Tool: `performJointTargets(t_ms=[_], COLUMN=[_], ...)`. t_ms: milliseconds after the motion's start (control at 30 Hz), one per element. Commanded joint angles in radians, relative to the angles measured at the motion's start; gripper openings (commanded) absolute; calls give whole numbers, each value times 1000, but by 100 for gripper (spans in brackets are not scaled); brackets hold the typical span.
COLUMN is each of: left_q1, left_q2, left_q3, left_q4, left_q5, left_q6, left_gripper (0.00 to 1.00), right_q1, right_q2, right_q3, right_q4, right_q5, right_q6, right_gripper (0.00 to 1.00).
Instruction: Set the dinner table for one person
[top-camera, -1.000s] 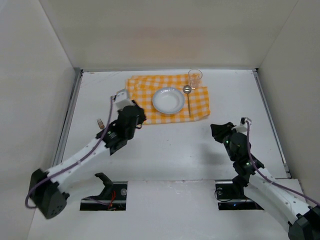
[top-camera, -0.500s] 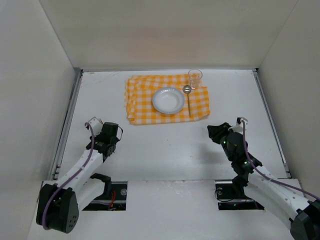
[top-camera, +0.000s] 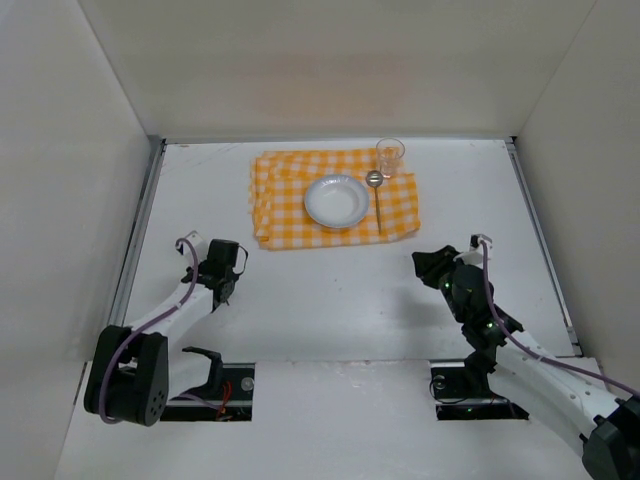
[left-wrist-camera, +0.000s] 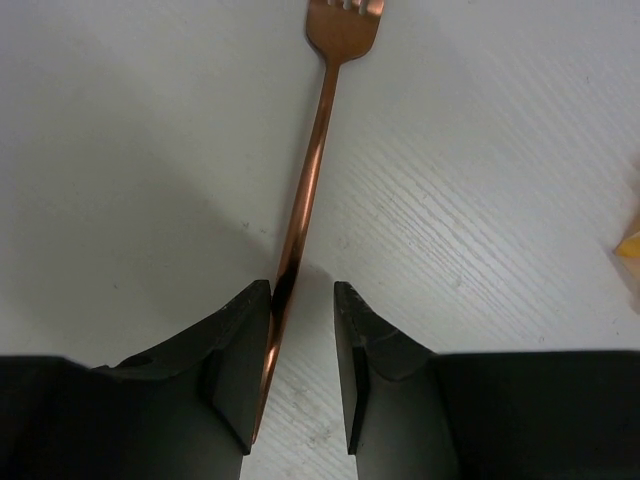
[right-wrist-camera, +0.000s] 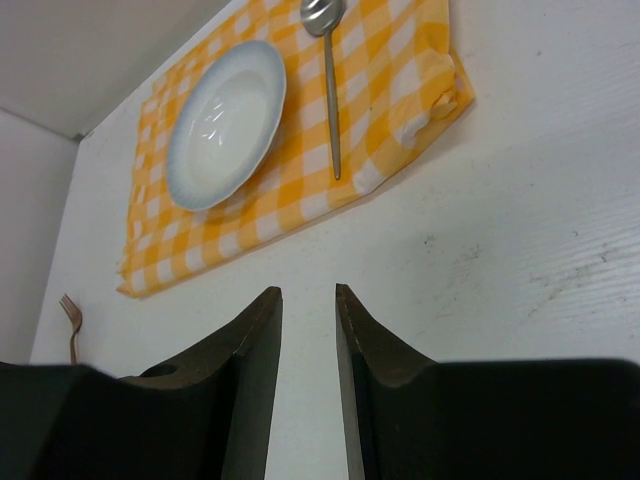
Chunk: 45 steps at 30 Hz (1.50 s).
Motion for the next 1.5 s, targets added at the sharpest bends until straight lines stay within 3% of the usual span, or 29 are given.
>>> performJointTargets(t_ms=[0, 267, 467, 600, 700, 833, 1033, 1233, 1467], left_q1=[14, 40, 72, 78, 34, -60, -183, -166, -161], left_q2=[10, 44, 61, -6, -97, -95, 139, 435, 671], left_q3=[-21, -22, -22, -13, 46, 198, 456, 703, 867], left_q4=[37, 34, 40, 39, 10, 5, 128, 139, 134], left_q5=[4, 22, 67, 81, 75, 84, 168, 300, 355], left_q6=[14, 16, 18, 30, 60, 119, 310, 398, 421], left_gripper=[28, 23, 6, 1, 0, 0, 0, 0, 0], right_q1=[9, 2, -3, -5, -2, -2, 0, 0, 5], right_q2=[-10, 2, -10, -19, -8, 9, -2, 5, 7], right_q3=[31, 34, 31, 25, 29, 34, 26, 28, 28], right_q4=[59, 56, 51, 51, 54, 59, 60, 63, 66], right_q5=[24, 21, 24, 33, 30, 30, 38, 41, 42], right_q6=[-11, -15, -15, -13, -15, -13, -15, -15, -19], right_gripper=[34, 34, 35, 35, 35, 35, 36, 36, 36])
